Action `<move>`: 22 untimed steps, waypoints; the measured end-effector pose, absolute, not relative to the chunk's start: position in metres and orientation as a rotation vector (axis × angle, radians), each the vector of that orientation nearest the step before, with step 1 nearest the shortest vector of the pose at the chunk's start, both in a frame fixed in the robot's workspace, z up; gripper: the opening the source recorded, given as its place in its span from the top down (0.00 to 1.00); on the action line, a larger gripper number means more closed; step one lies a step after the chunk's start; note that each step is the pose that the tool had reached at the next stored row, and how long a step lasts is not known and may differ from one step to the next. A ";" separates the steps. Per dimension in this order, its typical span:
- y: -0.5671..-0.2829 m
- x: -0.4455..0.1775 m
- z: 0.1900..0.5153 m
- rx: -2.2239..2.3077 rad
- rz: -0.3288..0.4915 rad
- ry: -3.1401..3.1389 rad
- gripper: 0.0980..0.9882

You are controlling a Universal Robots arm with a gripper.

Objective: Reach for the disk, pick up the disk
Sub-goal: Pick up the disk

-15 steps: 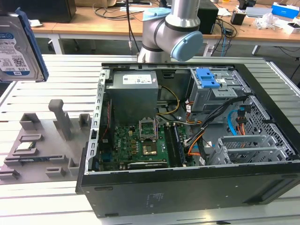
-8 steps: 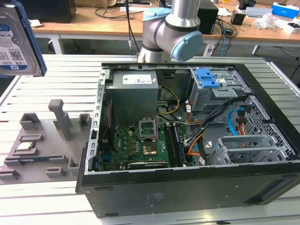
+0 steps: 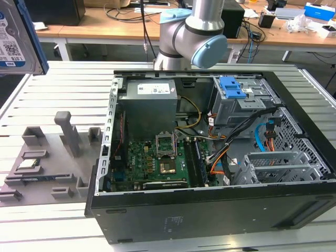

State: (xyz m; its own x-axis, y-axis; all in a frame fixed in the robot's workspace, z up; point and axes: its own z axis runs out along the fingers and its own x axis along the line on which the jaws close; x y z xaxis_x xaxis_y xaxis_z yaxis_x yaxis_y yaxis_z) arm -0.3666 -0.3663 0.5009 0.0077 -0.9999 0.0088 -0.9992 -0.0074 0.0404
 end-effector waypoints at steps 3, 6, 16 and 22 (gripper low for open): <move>-0.366 -0.366 0.509 2.205 -0.035 -2.188 0.70; -0.366 -0.366 0.510 2.205 -0.035 -2.188 0.70; -0.366 -0.358 0.510 2.205 -0.035 -2.188 0.70; -0.365 -0.336 0.510 2.205 -0.035 -2.188 0.70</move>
